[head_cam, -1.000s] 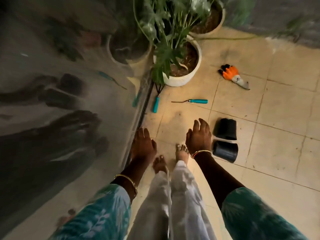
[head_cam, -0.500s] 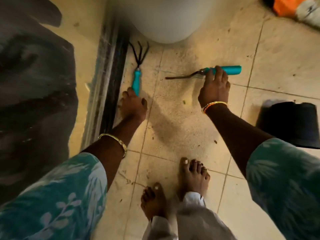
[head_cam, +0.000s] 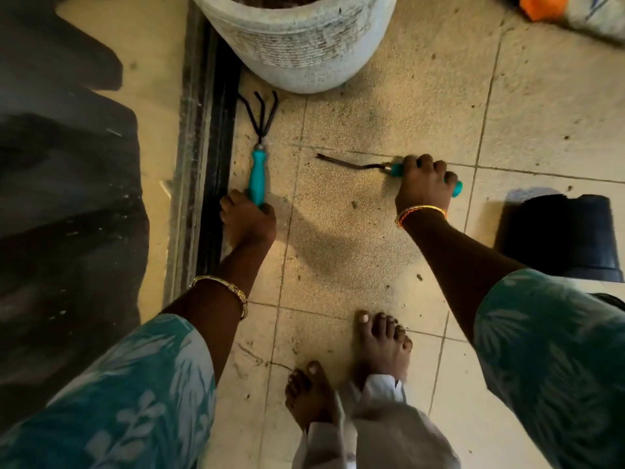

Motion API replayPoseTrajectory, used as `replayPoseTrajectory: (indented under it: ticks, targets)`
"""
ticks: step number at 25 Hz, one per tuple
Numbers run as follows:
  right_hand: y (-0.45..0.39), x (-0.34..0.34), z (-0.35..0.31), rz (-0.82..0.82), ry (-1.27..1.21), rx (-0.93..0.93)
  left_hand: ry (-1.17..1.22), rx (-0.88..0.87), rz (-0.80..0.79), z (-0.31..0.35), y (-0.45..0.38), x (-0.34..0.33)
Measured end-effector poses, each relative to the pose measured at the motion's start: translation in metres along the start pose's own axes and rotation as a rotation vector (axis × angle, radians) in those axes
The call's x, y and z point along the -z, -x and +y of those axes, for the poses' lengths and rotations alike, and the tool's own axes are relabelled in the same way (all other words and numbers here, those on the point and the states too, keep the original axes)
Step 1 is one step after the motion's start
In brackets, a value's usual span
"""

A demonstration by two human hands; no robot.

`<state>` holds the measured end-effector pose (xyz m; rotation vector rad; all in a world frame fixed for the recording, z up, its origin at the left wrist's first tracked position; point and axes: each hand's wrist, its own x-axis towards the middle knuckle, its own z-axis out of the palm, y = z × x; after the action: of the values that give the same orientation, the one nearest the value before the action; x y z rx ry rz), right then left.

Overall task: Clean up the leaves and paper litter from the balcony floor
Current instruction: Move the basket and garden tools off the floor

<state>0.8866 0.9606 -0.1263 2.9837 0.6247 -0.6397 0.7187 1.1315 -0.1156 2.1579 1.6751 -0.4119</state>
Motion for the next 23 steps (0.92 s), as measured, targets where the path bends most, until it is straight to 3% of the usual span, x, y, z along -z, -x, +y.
replayPoseTrajectory:
  ticks: [3,9,15,19,23]
  targets:
    - [0.037,0.016,0.0,-0.091,-0.137,-0.086,0.054,0.082,-0.007,0.004,0.027,0.026]
    - [0.13,0.094,0.003,-0.188,-0.41,-0.181,0.116,0.004,-0.144,0.027,0.121,0.094]
    - [0.247,0.177,0.026,-0.179,-0.573,-0.218,0.955,0.366,-0.533,0.059,0.203,0.179]
    - [0.338,0.211,0.053,-0.108,-0.677,-0.303,1.054,0.255,-0.655,0.053,0.271,0.231]
    - [0.441,0.238,0.078,-0.038,-0.758,-0.468,0.927,0.15,-0.876,0.031,0.347,0.268]
